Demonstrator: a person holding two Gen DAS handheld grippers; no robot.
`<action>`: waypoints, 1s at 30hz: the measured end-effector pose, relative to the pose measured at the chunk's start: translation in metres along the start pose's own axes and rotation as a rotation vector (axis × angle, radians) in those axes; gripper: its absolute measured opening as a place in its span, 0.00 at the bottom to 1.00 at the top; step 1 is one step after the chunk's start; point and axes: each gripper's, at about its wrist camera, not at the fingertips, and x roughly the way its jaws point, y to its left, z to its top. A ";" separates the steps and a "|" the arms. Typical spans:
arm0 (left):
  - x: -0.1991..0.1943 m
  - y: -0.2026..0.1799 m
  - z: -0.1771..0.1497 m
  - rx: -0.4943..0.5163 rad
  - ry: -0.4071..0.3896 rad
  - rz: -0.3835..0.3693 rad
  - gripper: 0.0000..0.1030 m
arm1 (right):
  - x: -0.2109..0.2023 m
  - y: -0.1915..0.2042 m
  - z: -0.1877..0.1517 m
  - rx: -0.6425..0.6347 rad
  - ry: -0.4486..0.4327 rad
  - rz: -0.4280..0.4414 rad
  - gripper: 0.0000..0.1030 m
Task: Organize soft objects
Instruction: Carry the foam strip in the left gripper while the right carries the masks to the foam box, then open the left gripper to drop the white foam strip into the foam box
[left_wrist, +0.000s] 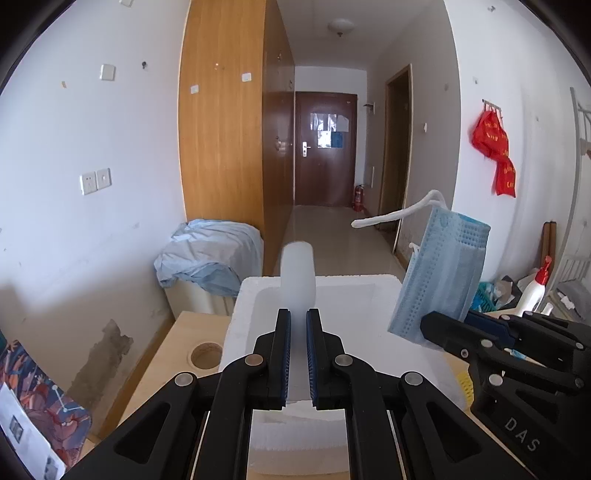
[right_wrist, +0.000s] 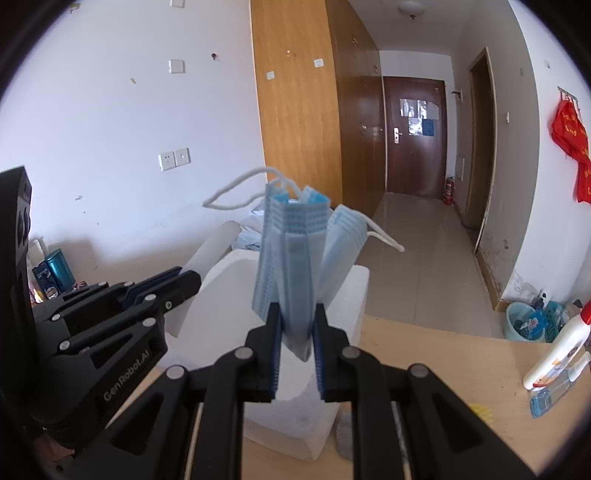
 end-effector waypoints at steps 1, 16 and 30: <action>0.001 0.001 -0.001 0.003 0.003 0.003 0.08 | 0.001 0.000 0.001 0.001 0.003 -0.002 0.18; 0.014 0.002 -0.004 0.015 0.013 0.013 0.15 | 0.004 0.002 0.008 0.003 0.005 -0.019 0.18; 0.008 -0.003 -0.006 0.049 -0.033 0.058 0.65 | 0.006 0.003 0.010 0.006 0.003 -0.018 0.18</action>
